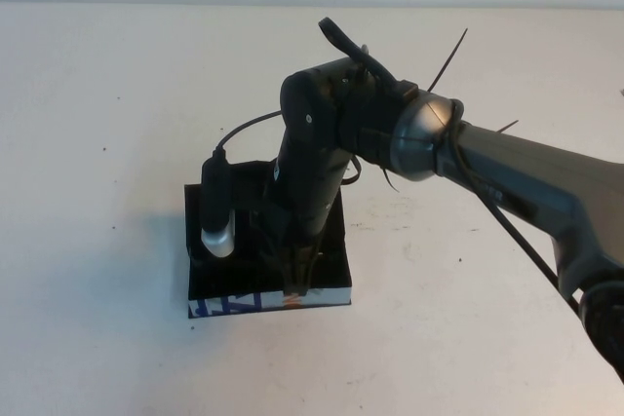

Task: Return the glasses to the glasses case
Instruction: Place the glasses in the glasses case

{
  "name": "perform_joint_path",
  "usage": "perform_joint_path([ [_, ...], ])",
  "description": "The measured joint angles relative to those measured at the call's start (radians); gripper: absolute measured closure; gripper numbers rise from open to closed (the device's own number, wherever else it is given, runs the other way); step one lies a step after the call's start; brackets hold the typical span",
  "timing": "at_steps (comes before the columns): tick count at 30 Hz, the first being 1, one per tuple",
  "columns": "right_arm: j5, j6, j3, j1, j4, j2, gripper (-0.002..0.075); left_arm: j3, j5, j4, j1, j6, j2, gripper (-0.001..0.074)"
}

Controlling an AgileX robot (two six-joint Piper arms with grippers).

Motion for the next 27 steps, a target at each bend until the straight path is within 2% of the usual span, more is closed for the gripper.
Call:
perform_joint_path([
  [27,0.067,-0.004,-0.002,0.0,-0.011,-0.031,0.0697,0.0,0.0,0.0,0.0,0.0,0.0,0.0736],
])
